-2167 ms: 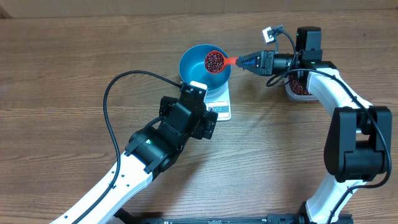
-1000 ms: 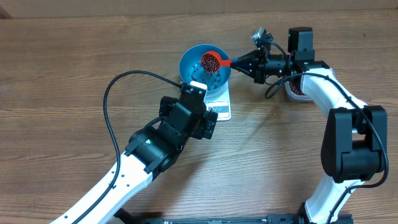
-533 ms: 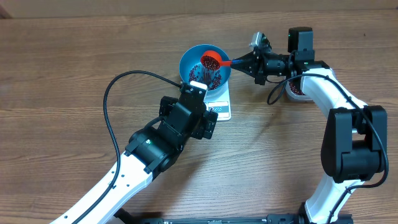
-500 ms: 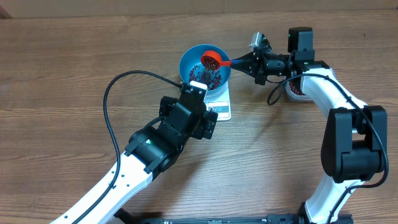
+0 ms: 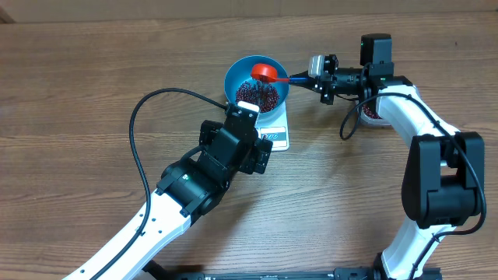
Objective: Scoop item into bowl and weigh 150g on scale
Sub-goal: 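Tilt the scoop with the right gripper to pour beans into the bowl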
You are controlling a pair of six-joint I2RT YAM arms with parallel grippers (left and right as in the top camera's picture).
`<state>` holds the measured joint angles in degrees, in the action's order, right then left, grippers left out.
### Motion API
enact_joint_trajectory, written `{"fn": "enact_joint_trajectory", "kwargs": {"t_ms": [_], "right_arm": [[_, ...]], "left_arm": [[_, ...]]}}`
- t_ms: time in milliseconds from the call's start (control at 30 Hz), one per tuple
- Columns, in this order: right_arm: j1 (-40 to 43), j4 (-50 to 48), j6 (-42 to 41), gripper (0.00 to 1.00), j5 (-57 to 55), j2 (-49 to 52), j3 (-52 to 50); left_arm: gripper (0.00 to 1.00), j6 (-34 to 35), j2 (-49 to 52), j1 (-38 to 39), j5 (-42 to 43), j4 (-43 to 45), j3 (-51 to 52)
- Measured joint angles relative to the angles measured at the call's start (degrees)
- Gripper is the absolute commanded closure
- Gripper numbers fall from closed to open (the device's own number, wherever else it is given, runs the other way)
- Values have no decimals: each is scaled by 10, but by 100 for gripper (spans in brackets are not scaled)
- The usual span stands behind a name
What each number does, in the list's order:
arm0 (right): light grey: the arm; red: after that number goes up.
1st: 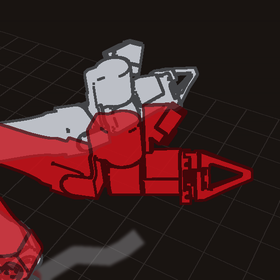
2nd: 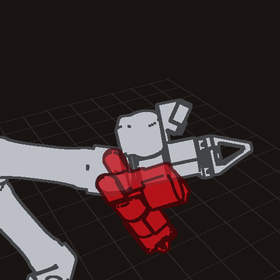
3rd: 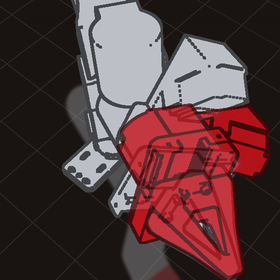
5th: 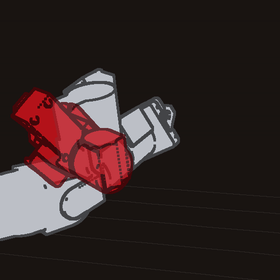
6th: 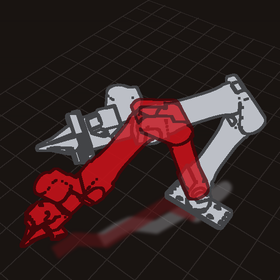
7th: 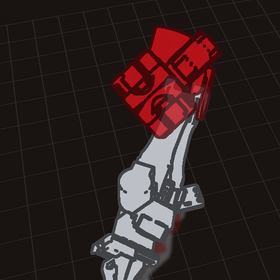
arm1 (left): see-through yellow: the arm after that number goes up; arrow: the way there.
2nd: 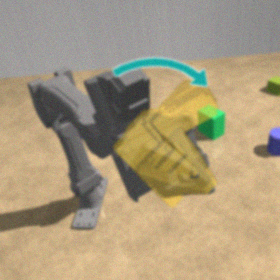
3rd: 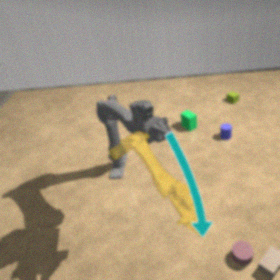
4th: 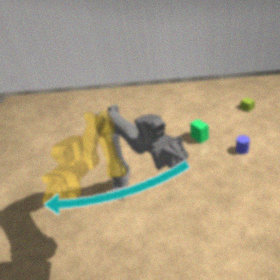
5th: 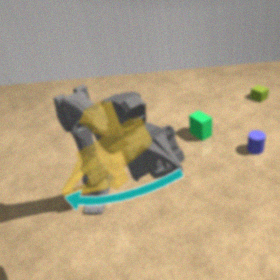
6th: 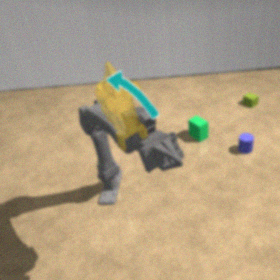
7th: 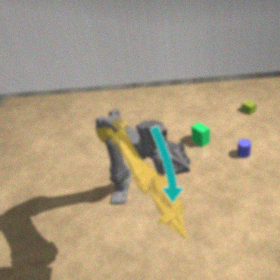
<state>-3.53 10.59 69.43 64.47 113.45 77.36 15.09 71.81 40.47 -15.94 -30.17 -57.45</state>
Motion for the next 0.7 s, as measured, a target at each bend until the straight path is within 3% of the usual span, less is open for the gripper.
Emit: {"fn": "enact_joint_trajectory", "kwargs": {"t_ms": [267,533,700], "right_arm": [[0,-79,58,96,0,0,1],[0,-28,64,96,0,0,2],[0,-25,19,96,16,0,2]], "left_arm": [[1,0,0,0,0,0,0],[1,0,0,0,-2,0,0],[0,0,0,0,-2,0,0]]}}
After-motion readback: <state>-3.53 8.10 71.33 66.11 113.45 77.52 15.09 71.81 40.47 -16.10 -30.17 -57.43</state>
